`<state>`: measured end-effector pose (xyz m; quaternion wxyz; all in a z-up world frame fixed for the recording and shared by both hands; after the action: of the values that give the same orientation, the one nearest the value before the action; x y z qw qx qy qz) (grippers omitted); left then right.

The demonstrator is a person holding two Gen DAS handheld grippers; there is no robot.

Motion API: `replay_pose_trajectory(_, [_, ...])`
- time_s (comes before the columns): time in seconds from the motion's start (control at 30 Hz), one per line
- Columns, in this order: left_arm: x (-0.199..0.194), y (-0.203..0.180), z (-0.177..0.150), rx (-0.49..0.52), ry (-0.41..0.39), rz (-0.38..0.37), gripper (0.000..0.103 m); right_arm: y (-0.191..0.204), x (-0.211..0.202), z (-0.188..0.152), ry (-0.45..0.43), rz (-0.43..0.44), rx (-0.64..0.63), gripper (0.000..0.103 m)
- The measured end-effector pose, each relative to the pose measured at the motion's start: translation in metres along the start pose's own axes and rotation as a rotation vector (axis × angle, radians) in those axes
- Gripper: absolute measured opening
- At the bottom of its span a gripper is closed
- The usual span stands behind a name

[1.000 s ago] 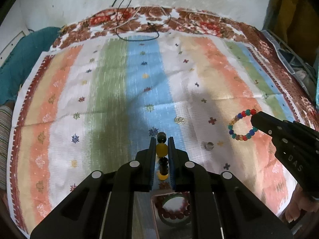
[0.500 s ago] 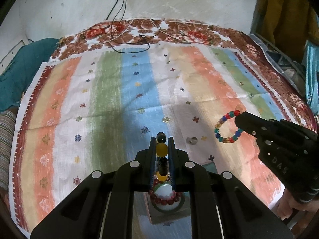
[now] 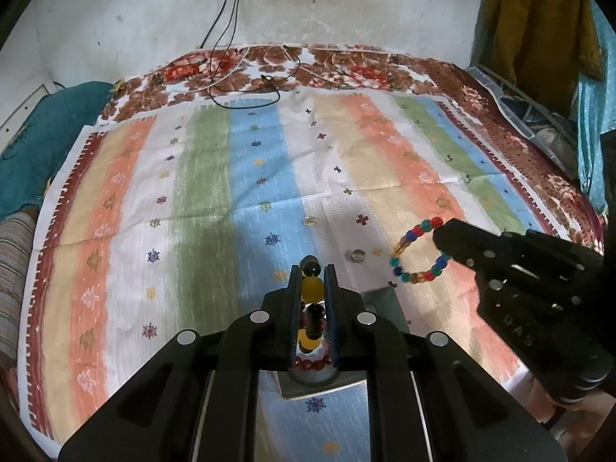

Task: Organize jewelry
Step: 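Carry both held bracelets toward the silver tin, then open the left tool over the tin to drop the yellow-black bracelet while the right drops the multicolour one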

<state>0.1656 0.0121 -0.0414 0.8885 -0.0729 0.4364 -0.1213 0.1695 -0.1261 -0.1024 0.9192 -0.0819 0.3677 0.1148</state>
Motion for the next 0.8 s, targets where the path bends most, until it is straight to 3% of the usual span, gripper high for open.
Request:
replay_pose_trajectory(0.73, [-0.027, -0.009, -0.026, -0.019, -0.032, -0.026, 0.012, 0.019, -0.023, -0.036, 0.004, 0.032, -0.042, 0.011])
replay_pose_trajectory(0.8, [-0.029, -0.01, -0.026, -0.015, -0.038, -0.01, 0.019, 0.019, -0.023, -0.036, 0.011, 0.032, -0.047, 0.013])
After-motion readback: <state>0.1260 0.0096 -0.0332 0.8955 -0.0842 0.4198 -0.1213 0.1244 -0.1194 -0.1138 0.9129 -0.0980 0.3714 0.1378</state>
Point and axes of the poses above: each gripper's, at about its wrist camera, not at the fingertips, and x roughly the way its jaws point, y to its left, z to its top, the point moved 2 cm from there along x, roughly the way its jaws point, and after that the axes turned 11 degrees about -z, right-handed, at the moved point
